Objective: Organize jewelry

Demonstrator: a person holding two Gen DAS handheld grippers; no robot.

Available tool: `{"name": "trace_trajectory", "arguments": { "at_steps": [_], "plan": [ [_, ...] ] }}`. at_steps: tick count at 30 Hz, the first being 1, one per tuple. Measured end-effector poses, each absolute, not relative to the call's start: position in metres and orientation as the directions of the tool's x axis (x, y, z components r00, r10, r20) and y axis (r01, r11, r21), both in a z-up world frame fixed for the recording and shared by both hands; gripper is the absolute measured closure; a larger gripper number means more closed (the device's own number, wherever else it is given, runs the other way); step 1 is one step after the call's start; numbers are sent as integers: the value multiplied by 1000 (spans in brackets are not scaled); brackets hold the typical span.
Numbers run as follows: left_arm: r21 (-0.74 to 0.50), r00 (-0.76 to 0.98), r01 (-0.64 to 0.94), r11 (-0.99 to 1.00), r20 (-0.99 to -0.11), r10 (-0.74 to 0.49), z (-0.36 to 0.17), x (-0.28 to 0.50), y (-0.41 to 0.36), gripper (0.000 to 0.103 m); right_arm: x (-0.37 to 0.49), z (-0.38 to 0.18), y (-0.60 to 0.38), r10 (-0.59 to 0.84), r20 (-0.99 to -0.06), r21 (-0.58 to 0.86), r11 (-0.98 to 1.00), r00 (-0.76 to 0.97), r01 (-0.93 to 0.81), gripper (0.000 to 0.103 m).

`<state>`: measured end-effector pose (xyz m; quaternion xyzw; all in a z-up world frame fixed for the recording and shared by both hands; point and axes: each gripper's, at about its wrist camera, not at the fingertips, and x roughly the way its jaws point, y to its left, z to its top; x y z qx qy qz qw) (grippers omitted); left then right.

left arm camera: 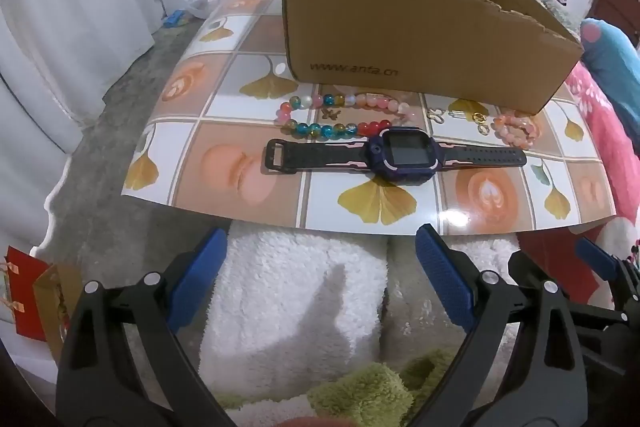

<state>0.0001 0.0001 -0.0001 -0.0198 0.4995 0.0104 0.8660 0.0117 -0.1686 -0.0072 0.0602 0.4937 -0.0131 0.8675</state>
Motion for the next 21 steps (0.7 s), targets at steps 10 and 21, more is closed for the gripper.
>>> {"name": "trace_trajectory", "arguments": {
  "at_steps": [10, 21],
  "plan": [
    [-22, 502, -42, 999, -865, 2, 0, -1, -4, 11, 13, -6, -169, 35, -856, 92, 992, 516, 85, 6],
    [-17, 496, -49, 999, -868, 9, -3, 1, 1, 11, 11, -1, -171, 36, -850, 95, 992, 525, 85, 6]
  ]
}}
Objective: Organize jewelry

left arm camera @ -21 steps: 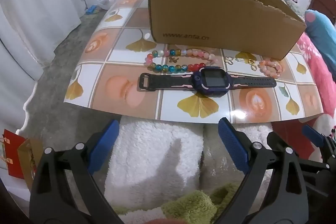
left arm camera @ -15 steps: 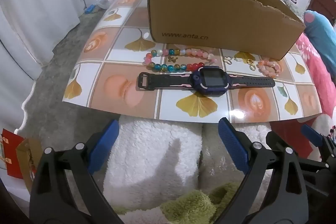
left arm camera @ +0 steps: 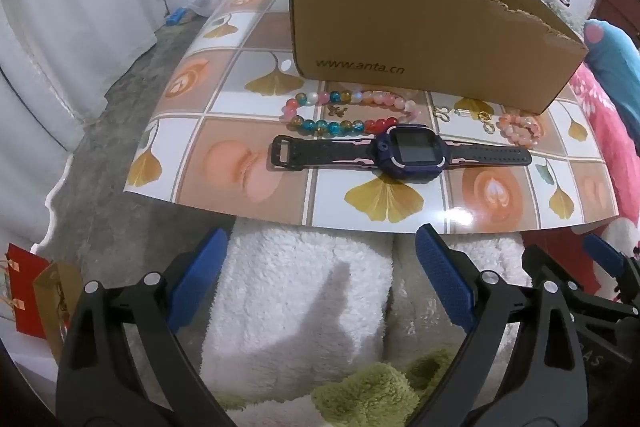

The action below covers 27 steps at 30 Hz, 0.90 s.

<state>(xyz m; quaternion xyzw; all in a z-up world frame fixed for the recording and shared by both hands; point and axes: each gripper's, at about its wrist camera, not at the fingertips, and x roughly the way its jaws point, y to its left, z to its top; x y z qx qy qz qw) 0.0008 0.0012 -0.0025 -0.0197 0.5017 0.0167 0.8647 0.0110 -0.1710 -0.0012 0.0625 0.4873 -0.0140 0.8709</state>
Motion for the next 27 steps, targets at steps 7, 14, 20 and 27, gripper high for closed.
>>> {"name": "trace_trajectory", "arguments": {
  "at_steps": [7, 14, 20, 27],
  "plan": [
    [-15, 498, -48, 999, -867, 11, -2, 0, 1, 11, 13, 0, -170, 41, -851, 100, 991, 523, 85, 6],
    [-14, 499, -47, 999, -866, 11, -2, 0, 1, 11, 13, 1, -170, 42, -850, 101, 991, 525, 84, 6],
    [-13, 499, -47, 999, -866, 12, -2, 1, 2, 11, 14, 1, -169, 43, -850, 101, 991, 526, 82, 6],
    [-14, 499, -47, 999, -866, 12, -2, 0, 2, 11, 15, 1, -170, 52, -850, 111, 991, 525, 81, 6]
  ]
}}
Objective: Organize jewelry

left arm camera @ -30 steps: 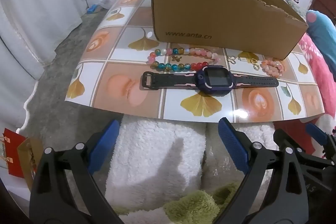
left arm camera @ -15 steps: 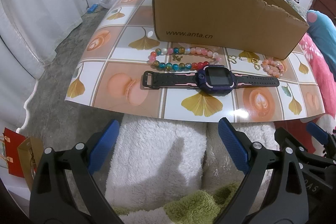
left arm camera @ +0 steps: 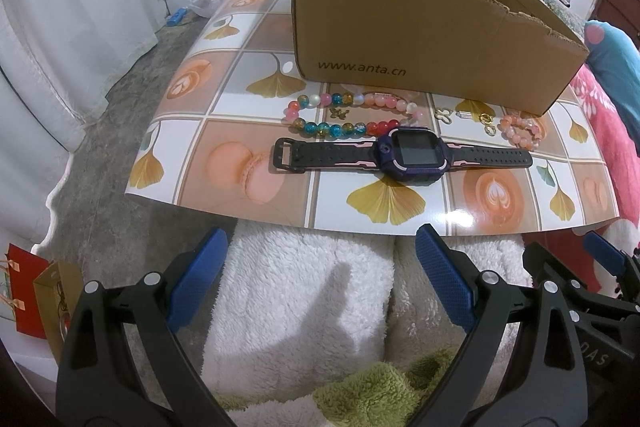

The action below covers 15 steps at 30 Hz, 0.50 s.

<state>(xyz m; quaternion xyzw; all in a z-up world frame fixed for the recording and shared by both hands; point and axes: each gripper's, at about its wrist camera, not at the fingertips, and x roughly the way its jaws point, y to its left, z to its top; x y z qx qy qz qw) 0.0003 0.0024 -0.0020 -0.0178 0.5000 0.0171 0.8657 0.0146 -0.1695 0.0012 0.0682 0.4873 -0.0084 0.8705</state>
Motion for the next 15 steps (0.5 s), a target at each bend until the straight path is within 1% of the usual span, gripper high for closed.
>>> {"name": "trace_trajectory", "arguments": {
  "at_steps": [15],
  "plan": [
    [-13, 498, -48, 999, -867, 13, -2, 0, 5, 11, 15, 0, -169, 55, -849, 114, 990, 525, 82, 6]
  ]
}}
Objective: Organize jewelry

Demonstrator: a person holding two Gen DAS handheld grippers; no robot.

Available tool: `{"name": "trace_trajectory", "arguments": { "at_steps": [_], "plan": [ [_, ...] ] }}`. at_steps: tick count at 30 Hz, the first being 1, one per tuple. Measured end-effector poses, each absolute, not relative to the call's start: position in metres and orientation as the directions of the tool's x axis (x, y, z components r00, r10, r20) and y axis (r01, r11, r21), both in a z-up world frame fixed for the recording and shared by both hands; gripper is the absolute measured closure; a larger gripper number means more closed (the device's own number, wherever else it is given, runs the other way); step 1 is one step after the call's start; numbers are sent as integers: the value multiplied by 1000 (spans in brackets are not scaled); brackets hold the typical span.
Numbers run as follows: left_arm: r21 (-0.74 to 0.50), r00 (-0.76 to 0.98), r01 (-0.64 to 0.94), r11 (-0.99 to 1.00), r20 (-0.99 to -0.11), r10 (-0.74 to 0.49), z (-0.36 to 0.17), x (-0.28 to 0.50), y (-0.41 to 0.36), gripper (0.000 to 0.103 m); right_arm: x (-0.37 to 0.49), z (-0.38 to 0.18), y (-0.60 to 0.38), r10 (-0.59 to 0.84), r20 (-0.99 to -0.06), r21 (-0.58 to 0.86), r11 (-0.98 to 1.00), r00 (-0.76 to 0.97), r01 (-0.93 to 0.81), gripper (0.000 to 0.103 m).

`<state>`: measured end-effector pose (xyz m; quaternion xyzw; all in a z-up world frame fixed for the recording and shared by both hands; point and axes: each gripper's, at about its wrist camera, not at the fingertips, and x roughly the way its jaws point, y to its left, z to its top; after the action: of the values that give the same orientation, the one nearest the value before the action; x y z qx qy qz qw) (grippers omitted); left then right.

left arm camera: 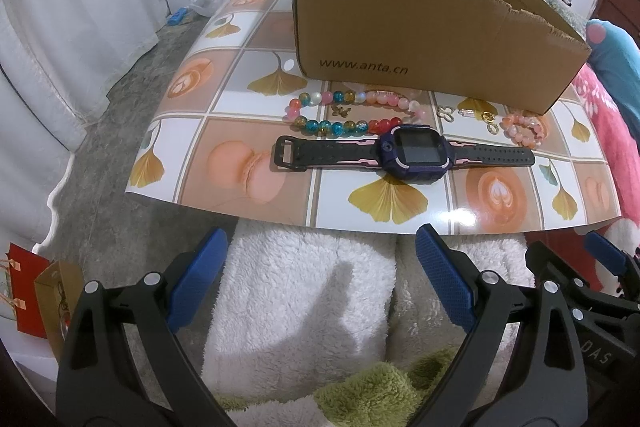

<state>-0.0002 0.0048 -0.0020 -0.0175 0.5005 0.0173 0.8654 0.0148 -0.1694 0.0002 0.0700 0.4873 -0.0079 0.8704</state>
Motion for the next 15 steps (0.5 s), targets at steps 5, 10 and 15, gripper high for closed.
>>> {"name": "trace_trajectory", "arguments": {
  "at_steps": [5, 10, 15],
  "plan": [
    [-12, 498, -47, 999, -867, 13, -2, -1, 5, 11, 15, 0, -169, 54, -850, 114, 990, 524, 83, 6],
    [-11, 499, -47, 999, -867, 14, -3, -1, 5, 11, 15, 0, -169, 54, -850, 113, 990, 524, 83, 6],
    [-7, 496, -49, 999, -868, 18, -4, 0, 6, 11, 15, -1, -170, 49, -850, 111, 990, 525, 86, 6]
  ]
}}
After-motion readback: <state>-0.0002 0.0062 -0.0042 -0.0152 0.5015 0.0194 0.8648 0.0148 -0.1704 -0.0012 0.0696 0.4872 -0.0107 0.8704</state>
